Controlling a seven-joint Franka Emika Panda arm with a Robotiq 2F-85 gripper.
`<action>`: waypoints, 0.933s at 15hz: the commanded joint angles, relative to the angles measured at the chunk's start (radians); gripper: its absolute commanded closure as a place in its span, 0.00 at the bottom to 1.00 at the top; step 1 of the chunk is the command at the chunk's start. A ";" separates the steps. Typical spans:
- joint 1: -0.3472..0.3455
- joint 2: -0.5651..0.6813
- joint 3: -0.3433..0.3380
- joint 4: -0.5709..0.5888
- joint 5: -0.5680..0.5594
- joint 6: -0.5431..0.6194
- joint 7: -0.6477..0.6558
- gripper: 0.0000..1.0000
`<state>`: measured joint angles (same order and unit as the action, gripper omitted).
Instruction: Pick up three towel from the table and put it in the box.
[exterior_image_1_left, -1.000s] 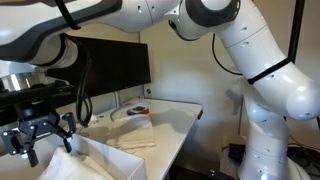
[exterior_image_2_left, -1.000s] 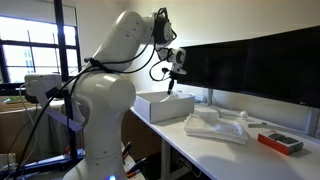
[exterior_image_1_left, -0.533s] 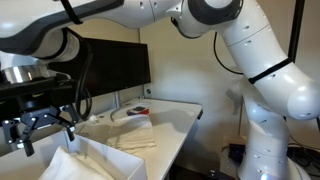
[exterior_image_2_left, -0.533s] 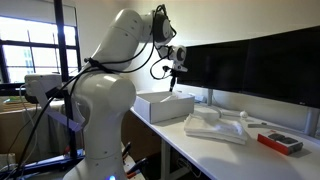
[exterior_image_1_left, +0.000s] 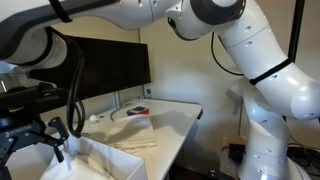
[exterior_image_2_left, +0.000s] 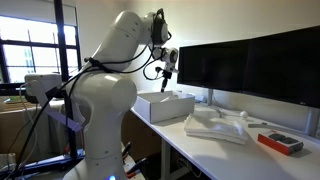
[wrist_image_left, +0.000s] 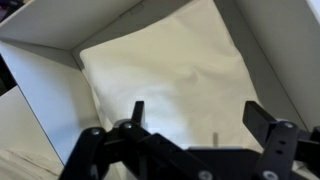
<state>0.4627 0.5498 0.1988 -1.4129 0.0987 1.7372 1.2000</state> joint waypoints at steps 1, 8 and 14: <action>-0.048 0.042 -0.009 -0.037 0.054 0.031 -0.051 0.00; -0.089 0.182 -0.047 0.001 0.065 -0.016 -0.062 0.00; -0.109 0.186 -0.067 -0.008 0.091 -0.017 -0.056 0.00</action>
<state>0.3705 0.7382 0.1374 -1.4164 0.1658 1.7269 1.1539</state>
